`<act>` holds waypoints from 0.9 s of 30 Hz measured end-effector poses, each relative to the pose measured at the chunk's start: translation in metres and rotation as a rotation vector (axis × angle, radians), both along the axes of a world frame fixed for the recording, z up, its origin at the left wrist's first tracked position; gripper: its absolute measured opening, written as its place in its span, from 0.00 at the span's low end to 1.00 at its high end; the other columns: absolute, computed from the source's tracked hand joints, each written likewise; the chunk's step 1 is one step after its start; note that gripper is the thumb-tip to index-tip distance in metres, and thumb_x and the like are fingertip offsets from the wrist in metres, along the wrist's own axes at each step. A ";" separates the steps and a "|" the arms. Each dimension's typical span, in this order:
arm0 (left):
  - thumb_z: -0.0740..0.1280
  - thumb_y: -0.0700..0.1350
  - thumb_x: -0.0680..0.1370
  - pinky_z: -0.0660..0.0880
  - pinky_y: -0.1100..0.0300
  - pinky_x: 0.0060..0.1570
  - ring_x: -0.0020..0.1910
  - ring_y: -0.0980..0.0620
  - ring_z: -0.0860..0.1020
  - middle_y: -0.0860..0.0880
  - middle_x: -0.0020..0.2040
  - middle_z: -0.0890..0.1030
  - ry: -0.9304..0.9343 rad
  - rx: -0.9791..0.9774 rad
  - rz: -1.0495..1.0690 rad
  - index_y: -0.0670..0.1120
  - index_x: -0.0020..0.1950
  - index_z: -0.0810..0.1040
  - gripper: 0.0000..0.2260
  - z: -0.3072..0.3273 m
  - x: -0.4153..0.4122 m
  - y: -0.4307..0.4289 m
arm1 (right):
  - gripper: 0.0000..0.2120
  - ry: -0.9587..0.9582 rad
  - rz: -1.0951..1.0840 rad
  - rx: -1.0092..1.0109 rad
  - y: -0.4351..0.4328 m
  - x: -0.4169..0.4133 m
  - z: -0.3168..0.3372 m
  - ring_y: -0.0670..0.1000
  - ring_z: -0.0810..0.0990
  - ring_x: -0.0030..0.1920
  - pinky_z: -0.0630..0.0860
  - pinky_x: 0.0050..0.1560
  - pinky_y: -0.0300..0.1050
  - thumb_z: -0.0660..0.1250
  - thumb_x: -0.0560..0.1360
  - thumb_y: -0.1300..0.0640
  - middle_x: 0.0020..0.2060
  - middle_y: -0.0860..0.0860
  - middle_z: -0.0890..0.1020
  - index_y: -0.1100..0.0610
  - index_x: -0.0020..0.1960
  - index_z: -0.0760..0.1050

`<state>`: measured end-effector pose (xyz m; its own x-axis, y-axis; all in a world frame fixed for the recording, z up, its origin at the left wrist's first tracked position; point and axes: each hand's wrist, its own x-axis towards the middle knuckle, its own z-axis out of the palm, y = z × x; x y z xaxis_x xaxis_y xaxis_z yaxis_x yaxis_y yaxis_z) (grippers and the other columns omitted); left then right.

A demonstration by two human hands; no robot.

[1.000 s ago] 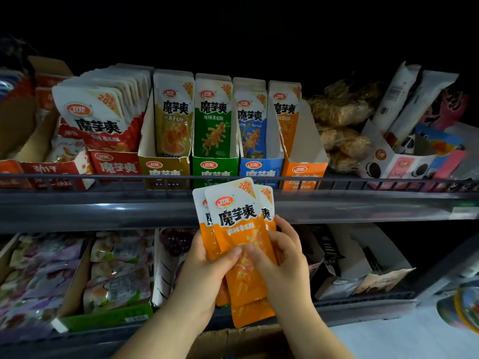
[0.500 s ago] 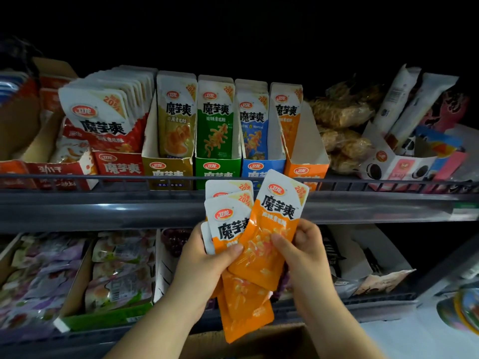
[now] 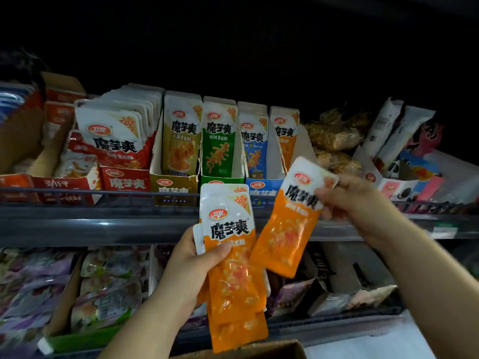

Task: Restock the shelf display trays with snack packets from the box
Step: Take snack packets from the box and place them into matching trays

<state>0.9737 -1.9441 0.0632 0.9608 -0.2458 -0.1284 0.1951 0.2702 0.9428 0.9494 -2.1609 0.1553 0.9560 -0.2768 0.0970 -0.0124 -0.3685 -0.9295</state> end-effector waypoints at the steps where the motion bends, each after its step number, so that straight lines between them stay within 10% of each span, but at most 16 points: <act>1: 0.69 0.40 0.70 0.75 0.55 0.40 0.45 0.50 0.79 0.51 0.46 0.81 -0.008 0.008 0.008 0.54 0.47 0.73 0.11 0.001 0.001 0.002 | 0.06 -0.031 0.007 -0.021 -0.006 0.002 0.011 0.42 0.74 0.21 0.69 0.24 0.32 0.62 0.74 0.67 0.22 0.50 0.78 0.58 0.41 0.73; 14: 0.70 0.44 0.71 0.75 0.59 0.40 0.46 0.53 0.79 0.53 0.48 0.80 -0.091 0.130 0.060 0.54 0.48 0.71 0.11 0.000 0.012 0.004 | 0.05 -0.477 -0.285 -0.253 -0.032 0.062 0.079 0.41 0.81 0.34 0.78 0.36 0.32 0.58 0.78 0.64 0.47 0.59 0.77 0.61 0.53 0.71; 22: 0.70 0.43 0.71 0.72 0.63 0.34 0.43 0.56 0.78 0.55 0.44 0.80 -0.106 0.158 0.068 0.55 0.46 0.71 0.10 0.000 0.017 0.005 | 0.13 -0.424 -0.469 -0.470 -0.034 0.094 0.073 0.62 0.80 0.48 0.77 0.49 0.62 0.59 0.77 0.59 0.50 0.63 0.80 0.61 0.60 0.70; 27: 0.69 0.43 0.72 0.72 0.63 0.34 0.43 0.56 0.77 0.56 0.45 0.79 -0.103 0.168 0.074 0.55 0.46 0.70 0.10 0.001 0.021 0.006 | 0.13 -0.385 -0.513 -0.451 -0.048 0.090 0.069 0.63 0.80 0.50 0.76 0.50 0.63 0.60 0.77 0.59 0.51 0.64 0.80 0.61 0.60 0.70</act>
<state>0.9949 -1.9381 0.0645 0.9856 -0.1576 -0.0617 0.0807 0.1173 0.9898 1.0390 -2.2086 0.2245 0.5958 -0.5297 0.6037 0.0097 -0.7469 -0.6649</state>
